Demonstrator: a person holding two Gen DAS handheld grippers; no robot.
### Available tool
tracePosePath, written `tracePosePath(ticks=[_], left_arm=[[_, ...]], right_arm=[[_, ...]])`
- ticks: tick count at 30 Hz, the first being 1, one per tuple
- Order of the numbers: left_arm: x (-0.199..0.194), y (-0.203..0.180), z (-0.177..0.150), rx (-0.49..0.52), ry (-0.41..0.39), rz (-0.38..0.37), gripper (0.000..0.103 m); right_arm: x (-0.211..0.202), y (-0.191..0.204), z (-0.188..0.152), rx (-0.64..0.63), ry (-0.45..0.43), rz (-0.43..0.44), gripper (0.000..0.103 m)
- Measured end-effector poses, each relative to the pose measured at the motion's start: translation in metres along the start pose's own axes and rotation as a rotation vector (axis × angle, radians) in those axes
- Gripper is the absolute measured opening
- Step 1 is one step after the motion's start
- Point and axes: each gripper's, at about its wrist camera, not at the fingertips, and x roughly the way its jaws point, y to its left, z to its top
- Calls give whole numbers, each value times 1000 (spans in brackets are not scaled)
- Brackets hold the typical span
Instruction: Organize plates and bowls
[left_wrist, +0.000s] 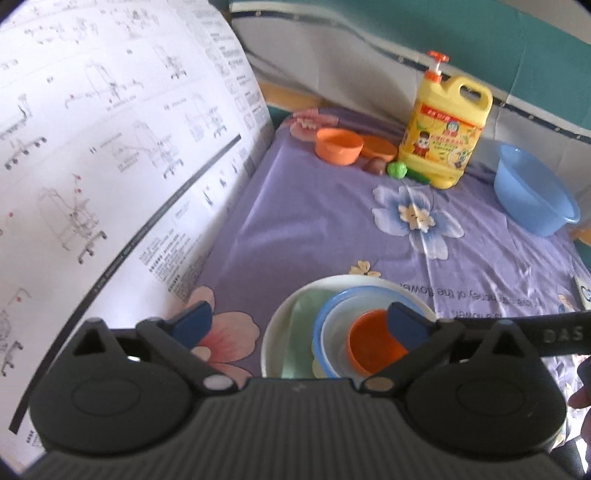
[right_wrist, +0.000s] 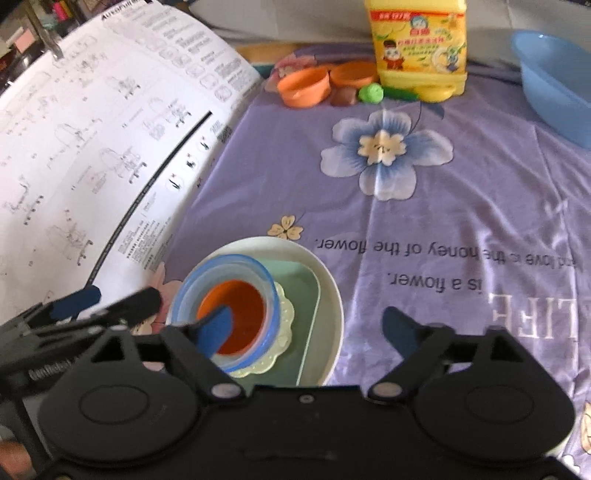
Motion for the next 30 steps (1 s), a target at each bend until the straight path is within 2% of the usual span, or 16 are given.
tracePosePath(ticks=[1,9,13,20,23,30], left_arm=[[-4,0,-1,6,-2,-2,103],[-39,-10,-17,63,-55,2,103],[-55,-14,-26,72,-80,-42,103],[-72,-30,-50,142,-119,-5,103],[-76,-35,-63,171,-122,25,103],[-83,-39,-87,190,-111,40,103]], right_arm=[[-6,-1,-3,-8,-14,-4,103],[-43,-14,-34,-53,-79,-46,103],[-60,-19,-53,-68,-103,-64,103],[-82,-18,-79,-125,-147,-106,103],[-87,-18,-89,-150,-150,-114,103],[-94,-18,-110,-191,-170,-136,103]])
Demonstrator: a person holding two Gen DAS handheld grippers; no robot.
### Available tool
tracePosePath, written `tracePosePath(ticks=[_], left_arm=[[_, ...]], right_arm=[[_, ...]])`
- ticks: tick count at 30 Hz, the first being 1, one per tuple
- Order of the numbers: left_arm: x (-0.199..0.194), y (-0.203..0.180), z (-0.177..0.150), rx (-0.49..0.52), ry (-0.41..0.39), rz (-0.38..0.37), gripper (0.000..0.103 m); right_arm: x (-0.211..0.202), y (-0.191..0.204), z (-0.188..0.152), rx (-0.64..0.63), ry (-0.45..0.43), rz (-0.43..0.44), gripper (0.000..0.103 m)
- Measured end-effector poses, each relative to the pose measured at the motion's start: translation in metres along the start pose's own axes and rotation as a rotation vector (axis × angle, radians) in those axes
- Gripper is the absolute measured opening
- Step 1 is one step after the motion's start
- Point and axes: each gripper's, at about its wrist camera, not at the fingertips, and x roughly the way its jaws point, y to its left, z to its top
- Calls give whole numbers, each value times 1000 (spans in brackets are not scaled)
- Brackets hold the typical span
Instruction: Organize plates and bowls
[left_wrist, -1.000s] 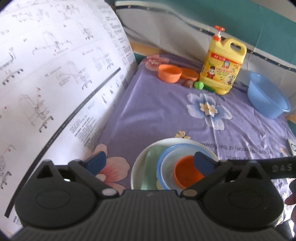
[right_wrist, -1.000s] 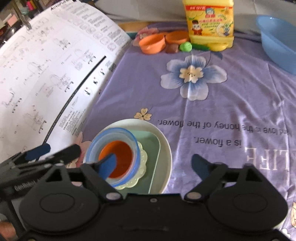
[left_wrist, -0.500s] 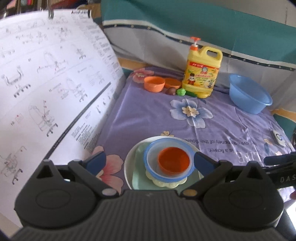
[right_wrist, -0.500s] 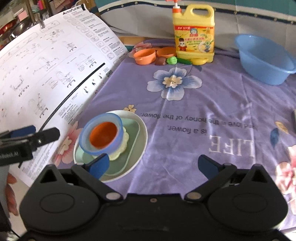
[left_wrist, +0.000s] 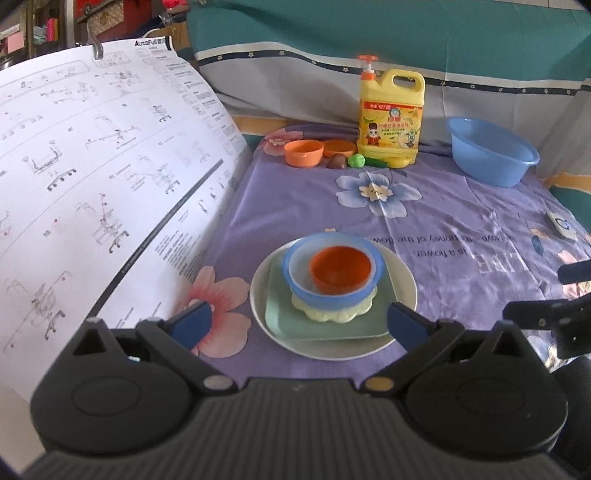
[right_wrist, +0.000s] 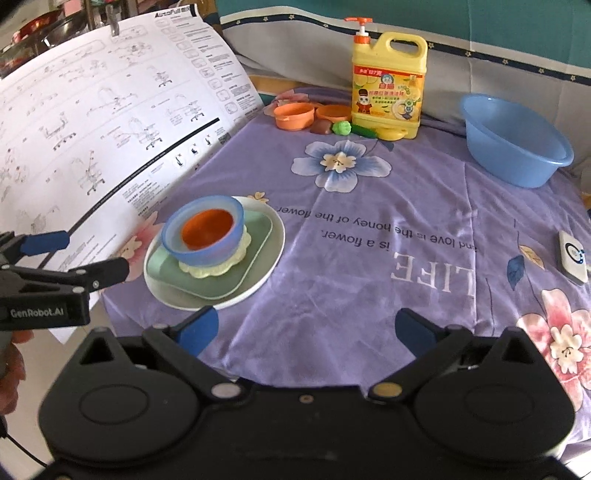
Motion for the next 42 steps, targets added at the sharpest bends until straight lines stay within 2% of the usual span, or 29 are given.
tracePosePath(ticks=[7,21,42], left_arm=[[2,-3,-8,12,32,21,103],[16,-2,-7,8,80,28,103],[30,2,-14,7,111,32,103]], right_arm=[[-7,5,-11,-53,-9,-11,103],[-7,3,-13,-57,-23,-5,103],[4,6,-13,-105,11,-9,103]])
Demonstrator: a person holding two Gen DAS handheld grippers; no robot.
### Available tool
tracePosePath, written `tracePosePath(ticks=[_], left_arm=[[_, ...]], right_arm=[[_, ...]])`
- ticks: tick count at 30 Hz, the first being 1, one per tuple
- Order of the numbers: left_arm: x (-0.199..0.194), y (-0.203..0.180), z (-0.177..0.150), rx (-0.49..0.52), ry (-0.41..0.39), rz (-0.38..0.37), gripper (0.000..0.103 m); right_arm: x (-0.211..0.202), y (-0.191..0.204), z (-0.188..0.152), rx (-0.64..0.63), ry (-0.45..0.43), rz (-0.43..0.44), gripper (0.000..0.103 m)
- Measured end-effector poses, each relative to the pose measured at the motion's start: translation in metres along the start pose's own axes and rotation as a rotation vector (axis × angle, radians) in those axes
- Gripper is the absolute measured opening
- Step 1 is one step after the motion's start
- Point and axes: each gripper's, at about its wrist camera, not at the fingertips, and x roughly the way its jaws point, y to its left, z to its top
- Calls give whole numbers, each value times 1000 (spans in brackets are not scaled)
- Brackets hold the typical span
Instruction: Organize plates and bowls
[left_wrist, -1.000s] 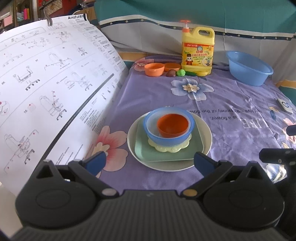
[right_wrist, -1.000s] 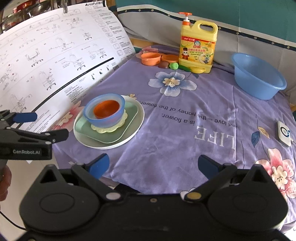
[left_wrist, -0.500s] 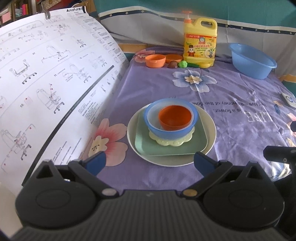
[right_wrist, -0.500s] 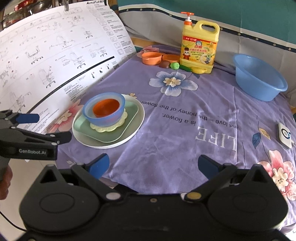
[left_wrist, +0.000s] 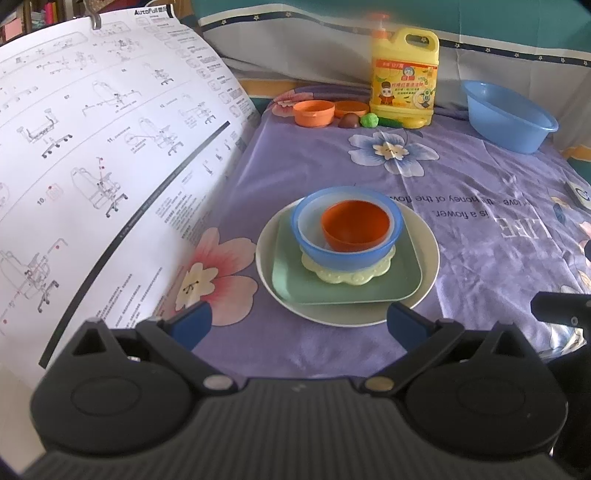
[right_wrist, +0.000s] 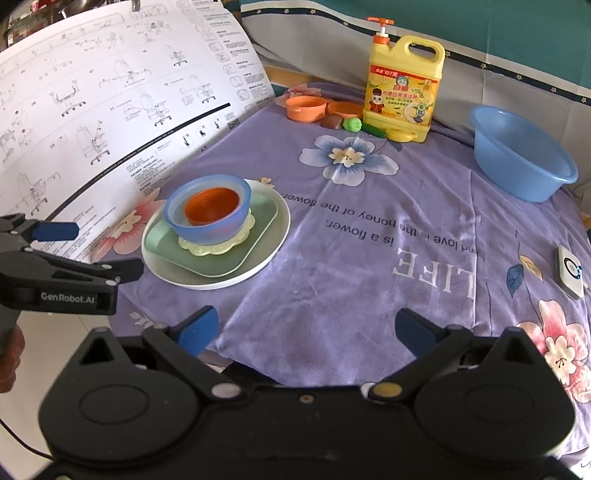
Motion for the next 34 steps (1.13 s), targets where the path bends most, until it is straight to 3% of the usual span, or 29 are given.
tracePosePath(ticks=[13,34], left_arm=[[5,1,-2,1,6,-18,103],[1,-3,-5,43,-6,13,103]], right_arm=[[6,0,0,-13,17,2,103],[4,0,-2,-32,7,-8,103]])
